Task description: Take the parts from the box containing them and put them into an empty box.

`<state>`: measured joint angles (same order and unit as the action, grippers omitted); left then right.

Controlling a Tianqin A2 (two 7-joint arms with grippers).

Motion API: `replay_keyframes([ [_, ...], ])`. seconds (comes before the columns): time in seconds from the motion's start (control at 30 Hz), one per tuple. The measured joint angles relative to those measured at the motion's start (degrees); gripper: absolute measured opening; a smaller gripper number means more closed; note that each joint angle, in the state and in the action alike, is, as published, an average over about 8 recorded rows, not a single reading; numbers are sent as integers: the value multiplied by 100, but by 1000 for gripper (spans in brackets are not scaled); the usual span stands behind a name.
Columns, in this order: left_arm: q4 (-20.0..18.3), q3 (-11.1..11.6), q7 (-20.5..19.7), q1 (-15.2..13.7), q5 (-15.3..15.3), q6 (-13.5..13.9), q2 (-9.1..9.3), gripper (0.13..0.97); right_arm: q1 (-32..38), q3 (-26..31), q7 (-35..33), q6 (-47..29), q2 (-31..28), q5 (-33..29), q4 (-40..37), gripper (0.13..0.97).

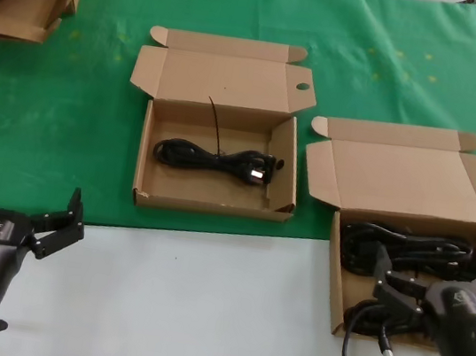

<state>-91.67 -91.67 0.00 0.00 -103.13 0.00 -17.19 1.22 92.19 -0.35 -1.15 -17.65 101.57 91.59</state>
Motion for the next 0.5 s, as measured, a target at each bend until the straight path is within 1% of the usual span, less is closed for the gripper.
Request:
replay_keyframes([
  [0.5,0,0,0,0,0,0,0,966,0,0,0,0,0,0,0,966],
])
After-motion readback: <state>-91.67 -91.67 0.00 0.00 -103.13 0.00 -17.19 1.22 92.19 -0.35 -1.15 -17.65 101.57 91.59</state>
